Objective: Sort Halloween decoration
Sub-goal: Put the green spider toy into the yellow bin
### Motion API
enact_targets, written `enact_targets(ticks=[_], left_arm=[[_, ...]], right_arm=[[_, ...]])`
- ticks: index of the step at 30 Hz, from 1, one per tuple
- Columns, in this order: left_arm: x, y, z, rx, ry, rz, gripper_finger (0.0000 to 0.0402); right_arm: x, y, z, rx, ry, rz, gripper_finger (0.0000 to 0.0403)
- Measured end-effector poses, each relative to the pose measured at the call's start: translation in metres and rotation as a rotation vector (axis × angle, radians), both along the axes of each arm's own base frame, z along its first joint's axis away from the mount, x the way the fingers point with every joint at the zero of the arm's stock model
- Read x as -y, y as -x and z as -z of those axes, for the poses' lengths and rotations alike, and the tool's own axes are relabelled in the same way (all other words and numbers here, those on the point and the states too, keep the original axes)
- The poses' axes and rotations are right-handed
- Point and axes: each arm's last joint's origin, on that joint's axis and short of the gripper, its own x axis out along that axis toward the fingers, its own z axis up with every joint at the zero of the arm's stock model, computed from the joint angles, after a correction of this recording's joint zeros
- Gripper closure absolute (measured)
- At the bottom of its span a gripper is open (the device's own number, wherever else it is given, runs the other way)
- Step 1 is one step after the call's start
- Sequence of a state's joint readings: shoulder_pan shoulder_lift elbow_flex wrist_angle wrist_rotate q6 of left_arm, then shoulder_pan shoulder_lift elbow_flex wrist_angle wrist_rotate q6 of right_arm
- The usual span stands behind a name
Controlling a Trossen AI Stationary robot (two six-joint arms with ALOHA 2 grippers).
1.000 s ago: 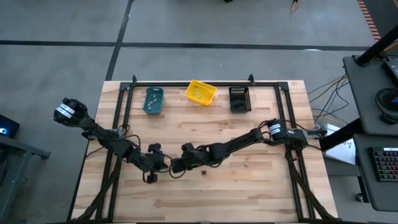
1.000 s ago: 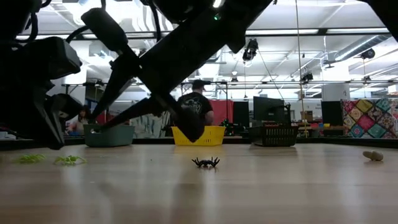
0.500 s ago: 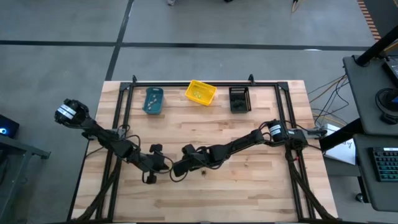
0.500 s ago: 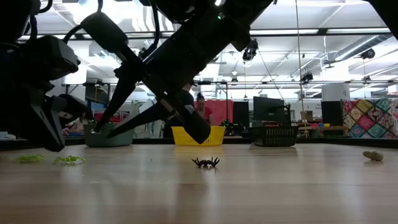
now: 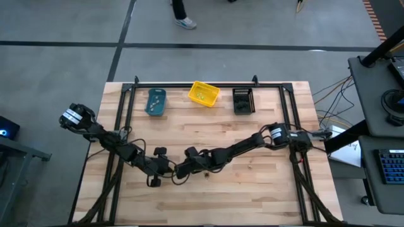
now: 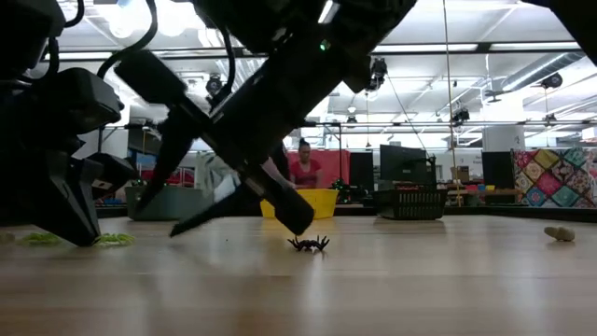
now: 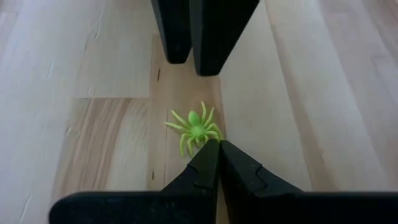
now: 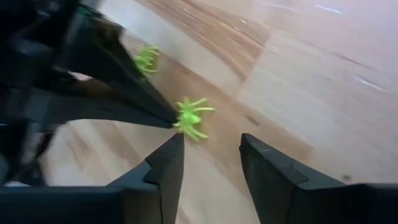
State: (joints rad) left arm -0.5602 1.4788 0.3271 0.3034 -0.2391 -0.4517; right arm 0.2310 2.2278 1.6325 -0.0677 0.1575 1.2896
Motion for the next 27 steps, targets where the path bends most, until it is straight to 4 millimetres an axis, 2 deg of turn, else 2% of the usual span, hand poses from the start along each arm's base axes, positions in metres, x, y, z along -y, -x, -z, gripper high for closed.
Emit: enact_targets(ticks=[5,12,15,18,23,27], left_arm=[[0.0,-0.001,0.0,0.004,0.007,-0.001,0.0402],[-0.001,-0.001,0.001,0.003,0.004,-0.008,0.0402],[-0.001,0.0,0.0,0.004,0.002,-0.008,0.0402],[-0.001,0.0,0.001,0.002,0.001,-0.007,0.0402],[-0.002,0.001,0.001,0.0,-0.008,-0.001,0.0402],[-0.002,0.001,0.002,0.001,-0.02,0.01,0.0402]], right_arm=[[-0.002,-0.006,0.005,0.0,0.027,-0.024,0.024],[-0.005,-0.026,0.012,0.018,0.056,-0.083,0.0236],[-0.006,-0.029,0.009,-0.004,0.123,-0.151,0.0237],[-0.006,-0.027,0.002,-0.076,0.254,-0.277,0.0236],[-0.008,-0.026,-0.014,-0.139,0.557,-0.597,0.0236],[-0.008,-0.025,-0.011,-0.136,0.757,-0.809,0.0236]])
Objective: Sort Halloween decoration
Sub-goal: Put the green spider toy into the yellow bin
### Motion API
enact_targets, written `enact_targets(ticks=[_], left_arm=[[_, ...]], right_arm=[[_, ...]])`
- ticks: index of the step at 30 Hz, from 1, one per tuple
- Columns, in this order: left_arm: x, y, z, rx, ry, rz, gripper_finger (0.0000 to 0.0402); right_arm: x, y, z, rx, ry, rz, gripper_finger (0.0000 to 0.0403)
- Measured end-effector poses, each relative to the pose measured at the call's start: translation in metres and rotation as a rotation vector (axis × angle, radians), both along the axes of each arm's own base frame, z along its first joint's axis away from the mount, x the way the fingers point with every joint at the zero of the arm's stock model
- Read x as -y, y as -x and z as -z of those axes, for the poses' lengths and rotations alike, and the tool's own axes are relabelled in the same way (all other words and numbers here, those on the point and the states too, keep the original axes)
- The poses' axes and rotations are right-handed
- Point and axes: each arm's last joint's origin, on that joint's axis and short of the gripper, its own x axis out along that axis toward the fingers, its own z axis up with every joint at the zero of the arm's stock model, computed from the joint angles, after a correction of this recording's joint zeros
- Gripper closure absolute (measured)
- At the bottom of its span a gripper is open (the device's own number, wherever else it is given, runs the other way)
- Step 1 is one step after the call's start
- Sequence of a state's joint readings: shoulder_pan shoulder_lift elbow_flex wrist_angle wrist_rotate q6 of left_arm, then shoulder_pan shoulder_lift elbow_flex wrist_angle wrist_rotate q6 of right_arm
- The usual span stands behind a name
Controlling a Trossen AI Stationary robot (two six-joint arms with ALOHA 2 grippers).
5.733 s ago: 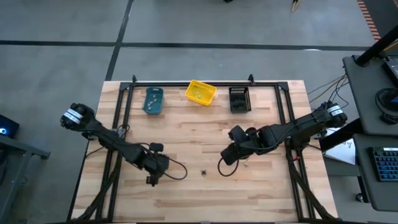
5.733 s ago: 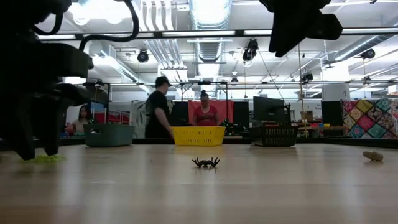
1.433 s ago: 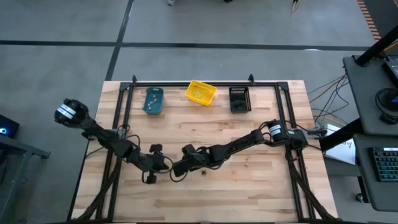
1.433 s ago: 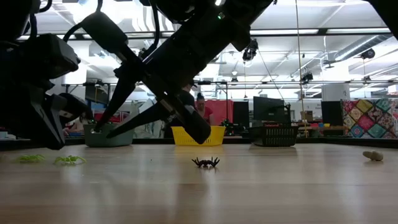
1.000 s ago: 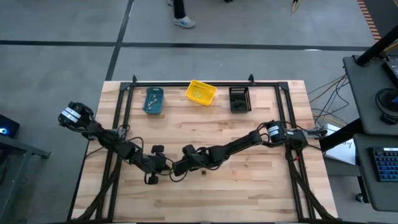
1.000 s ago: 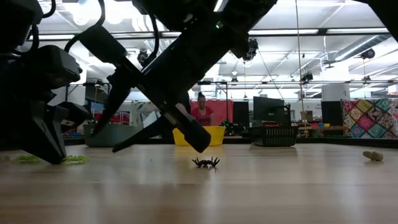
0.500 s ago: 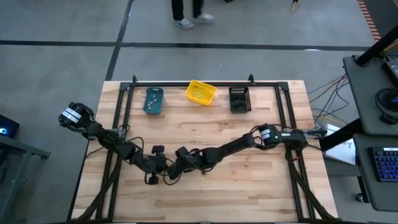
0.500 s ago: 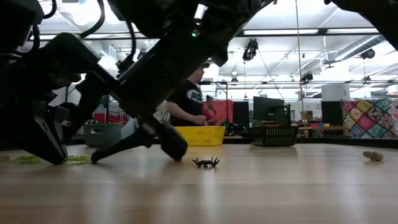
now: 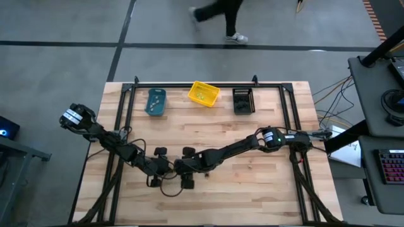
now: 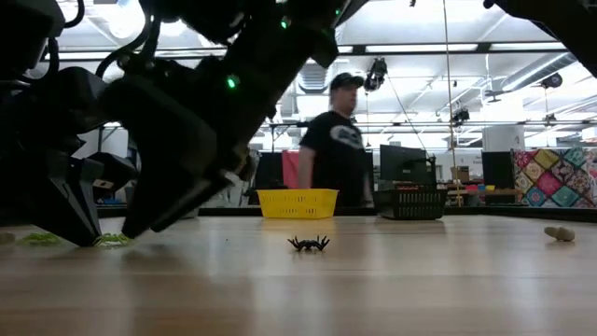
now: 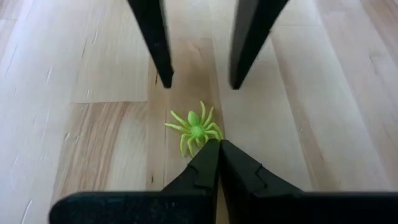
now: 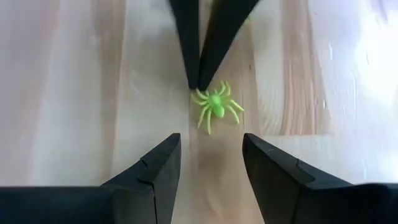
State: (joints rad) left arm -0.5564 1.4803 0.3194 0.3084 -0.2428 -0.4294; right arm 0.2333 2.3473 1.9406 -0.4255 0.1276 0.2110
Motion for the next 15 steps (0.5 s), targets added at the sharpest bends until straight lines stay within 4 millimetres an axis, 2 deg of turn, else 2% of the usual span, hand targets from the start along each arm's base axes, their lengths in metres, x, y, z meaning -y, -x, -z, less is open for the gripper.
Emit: enact_targets(ticks=[6,10,15], left_arm=[[0.0,0.0,0.0,0.001,-0.002,0.0,0.0402],[0.0,-0.001,0.0,0.012,0.004,0.0,0.0402],[0.001,-0.001,-0.001,0.025,0.012,-0.001,0.0402]], right_arm=[[0.004,0.0,0.013,0.049,0.111,-0.147,0.0236],[0.013,-0.001,0.023,0.096,0.009,-0.178,0.0236],[0.022,0.001,0.032,0.119,-0.02,-0.144,0.0236]])
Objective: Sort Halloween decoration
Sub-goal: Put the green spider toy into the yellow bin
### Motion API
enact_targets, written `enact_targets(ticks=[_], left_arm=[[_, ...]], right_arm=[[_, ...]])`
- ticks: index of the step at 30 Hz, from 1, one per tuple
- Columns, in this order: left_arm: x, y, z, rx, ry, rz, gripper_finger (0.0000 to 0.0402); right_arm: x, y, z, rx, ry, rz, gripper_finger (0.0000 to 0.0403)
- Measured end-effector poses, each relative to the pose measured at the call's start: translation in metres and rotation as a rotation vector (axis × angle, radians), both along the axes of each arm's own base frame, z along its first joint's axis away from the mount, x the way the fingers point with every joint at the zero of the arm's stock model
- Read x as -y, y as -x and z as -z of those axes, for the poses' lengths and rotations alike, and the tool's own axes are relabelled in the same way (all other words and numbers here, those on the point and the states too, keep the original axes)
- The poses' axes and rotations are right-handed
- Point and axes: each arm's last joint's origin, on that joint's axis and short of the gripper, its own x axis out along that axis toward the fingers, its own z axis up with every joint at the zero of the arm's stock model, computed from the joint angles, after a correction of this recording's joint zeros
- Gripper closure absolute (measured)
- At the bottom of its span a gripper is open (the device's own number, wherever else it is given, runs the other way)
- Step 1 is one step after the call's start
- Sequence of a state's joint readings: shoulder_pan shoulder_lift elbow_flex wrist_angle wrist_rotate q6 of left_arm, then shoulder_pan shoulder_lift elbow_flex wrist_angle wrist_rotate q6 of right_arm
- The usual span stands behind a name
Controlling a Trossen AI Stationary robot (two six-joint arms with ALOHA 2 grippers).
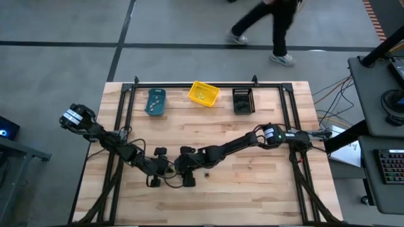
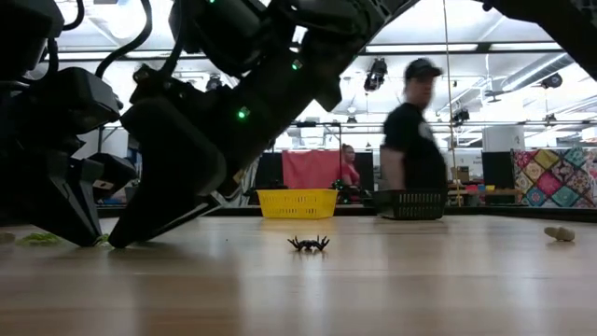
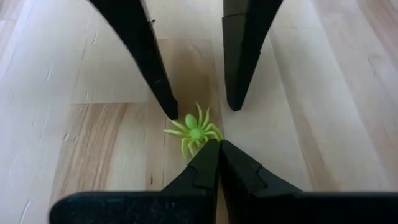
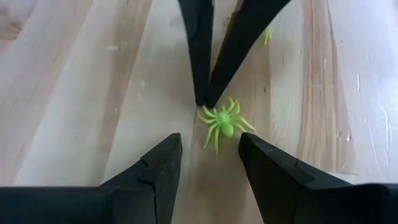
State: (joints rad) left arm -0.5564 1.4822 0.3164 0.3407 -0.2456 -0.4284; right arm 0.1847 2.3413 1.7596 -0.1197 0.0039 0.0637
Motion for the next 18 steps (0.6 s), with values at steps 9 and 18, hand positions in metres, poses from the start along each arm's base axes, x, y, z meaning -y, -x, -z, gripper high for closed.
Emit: enact_targets(ticks=[9,18], left_arm=[[0.0005,-0.0009,-0.001,0.012,0.009,-0.002,0.0402],[0.0007,-0.0012,-0.0013,0.013,0.024,-0.015,0.0402]], right_arm=[[0.0063,-0.0008,0.0051,-0.002,-0.01,0.017,0.0263],[0.0068,-0.0007,0.0063,-0.01,-0.032,0.055,0.034]])
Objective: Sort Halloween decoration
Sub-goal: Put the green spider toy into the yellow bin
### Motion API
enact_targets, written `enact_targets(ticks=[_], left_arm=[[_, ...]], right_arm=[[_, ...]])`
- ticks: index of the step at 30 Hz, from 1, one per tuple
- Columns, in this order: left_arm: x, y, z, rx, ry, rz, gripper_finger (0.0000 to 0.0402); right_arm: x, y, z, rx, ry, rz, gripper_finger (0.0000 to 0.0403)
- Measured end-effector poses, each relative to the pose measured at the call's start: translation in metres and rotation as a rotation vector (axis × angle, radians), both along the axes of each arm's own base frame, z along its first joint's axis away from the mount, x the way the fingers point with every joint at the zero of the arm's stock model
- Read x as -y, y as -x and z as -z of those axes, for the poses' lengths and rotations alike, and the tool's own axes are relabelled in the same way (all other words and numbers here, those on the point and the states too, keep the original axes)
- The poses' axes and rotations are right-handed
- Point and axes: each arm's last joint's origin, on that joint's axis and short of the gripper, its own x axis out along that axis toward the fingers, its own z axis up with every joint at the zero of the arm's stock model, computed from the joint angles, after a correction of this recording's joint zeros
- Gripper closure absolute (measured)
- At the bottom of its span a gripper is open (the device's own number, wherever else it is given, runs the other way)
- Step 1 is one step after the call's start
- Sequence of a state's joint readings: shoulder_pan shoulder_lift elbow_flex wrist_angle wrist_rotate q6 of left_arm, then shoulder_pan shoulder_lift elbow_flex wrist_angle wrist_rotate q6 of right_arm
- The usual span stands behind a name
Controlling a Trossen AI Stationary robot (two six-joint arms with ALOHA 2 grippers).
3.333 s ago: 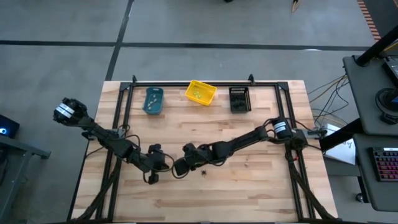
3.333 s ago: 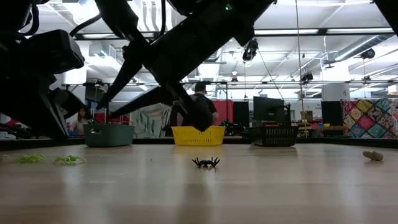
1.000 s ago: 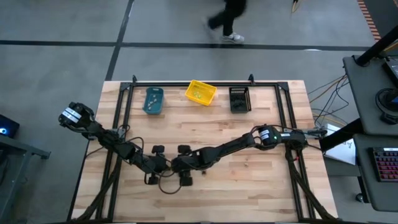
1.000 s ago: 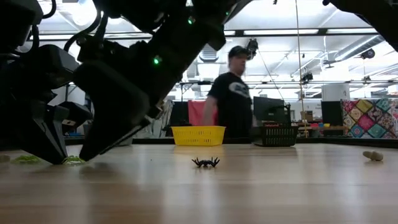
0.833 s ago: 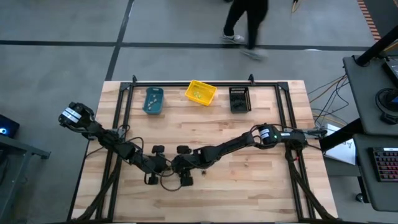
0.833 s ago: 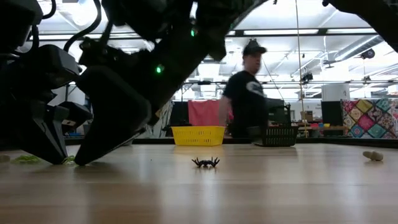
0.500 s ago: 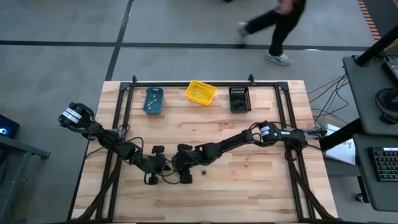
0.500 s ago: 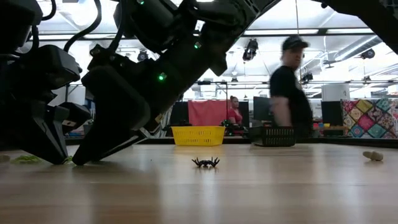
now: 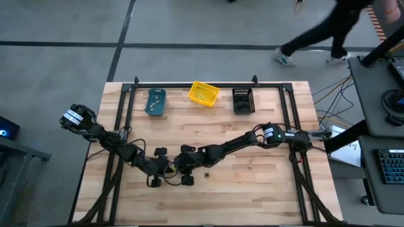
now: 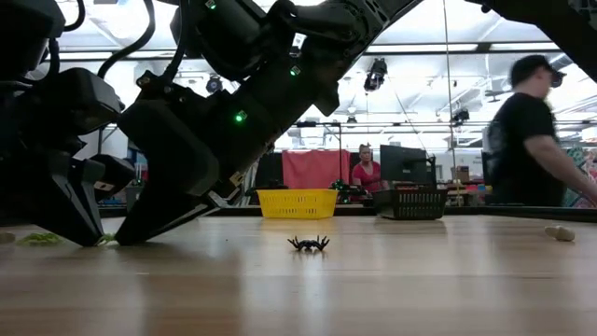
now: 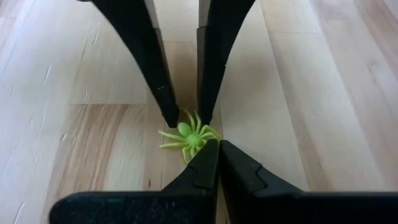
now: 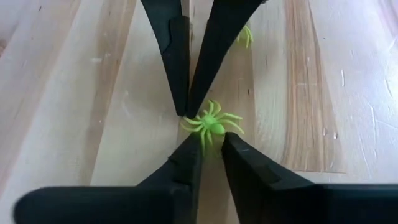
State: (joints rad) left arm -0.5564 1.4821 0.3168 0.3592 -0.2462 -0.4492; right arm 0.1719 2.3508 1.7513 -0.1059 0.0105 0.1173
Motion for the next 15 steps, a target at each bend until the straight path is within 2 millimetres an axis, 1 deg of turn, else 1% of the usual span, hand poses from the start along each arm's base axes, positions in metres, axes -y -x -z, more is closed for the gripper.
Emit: enact_targets(ticks=[7,15], left_arm=[[0.0,0.0,-0.004,0.007,0.027,-0.015,0.0402],[0.0,0.002,-0.015,0.028,0.093,-0.026,0.0402]], right_arm=[[0.0,0.0,0.0,-0.003,-0.012,0.009,0.039],[0.0,0.0,-0.002,0.004,-0.027,0.018,0.0394]])
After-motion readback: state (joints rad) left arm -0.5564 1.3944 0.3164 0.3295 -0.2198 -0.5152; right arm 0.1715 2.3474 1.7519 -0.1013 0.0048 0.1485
